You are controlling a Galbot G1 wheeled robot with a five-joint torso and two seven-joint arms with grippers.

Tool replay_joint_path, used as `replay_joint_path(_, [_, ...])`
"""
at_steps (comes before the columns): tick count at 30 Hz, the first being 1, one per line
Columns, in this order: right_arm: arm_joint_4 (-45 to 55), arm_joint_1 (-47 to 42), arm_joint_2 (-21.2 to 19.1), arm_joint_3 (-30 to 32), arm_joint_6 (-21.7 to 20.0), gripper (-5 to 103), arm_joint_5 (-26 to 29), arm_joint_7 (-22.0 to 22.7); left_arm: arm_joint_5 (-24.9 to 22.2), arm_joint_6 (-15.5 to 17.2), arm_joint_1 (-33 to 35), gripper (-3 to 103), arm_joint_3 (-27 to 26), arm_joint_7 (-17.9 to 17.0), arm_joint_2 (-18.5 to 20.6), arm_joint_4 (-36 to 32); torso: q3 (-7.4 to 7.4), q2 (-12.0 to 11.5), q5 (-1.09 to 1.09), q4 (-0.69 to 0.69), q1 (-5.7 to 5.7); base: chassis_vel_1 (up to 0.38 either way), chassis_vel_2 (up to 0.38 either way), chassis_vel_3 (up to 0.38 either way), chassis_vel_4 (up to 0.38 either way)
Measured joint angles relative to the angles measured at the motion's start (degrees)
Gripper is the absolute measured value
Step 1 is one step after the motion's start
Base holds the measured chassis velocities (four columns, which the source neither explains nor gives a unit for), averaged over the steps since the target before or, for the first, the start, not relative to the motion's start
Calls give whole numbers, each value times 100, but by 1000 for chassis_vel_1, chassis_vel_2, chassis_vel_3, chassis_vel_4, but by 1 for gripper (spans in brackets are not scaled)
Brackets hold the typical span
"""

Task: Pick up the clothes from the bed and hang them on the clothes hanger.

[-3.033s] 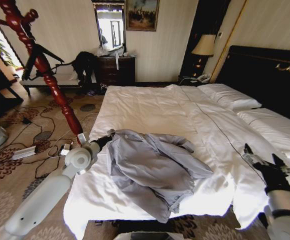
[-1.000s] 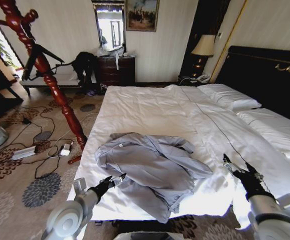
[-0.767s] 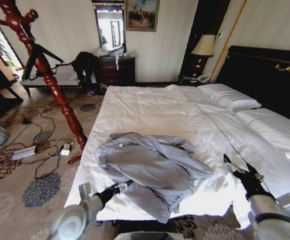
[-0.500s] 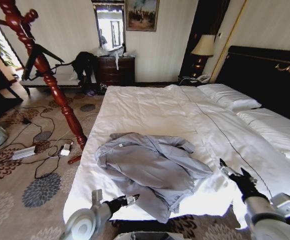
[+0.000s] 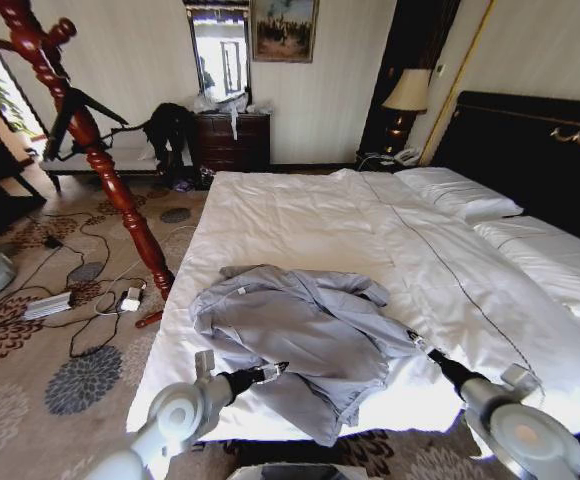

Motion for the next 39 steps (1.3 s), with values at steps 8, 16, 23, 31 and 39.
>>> replay_joint_path(8, [-432,278,49,-139,7,100,-44,0,42,27,-445,100,329,22,-347,563,0,0,0,1,0,0,0,0,0])
replay_joint_path(16, [-692,589,131,-252,-14,100,166,27,-42,120,-1312,100,1054,-35,-654,1116,0,0,0,0,0,0,0,0,0])
replay_joint_path(23, [-945,855,237,-505,-67,87,273,46,201,118,-1348,97,1224,-57,-810,1429,-1,0,0,2,0,0,0,0,0])
replay_joint_path(31, [-1004,907,289,-523,-50,60,308,49,372,12,-1334,71,1217,-121,-947,1563,-1,0,0,2,0,0,0,0,0])
replay_joint_path(39, [-960,860,354,-525,-39,27,268,44,444,-12,-1168,43,1186,-172,-932,1472,-1,0,-1,0,0,0,0,0,0])
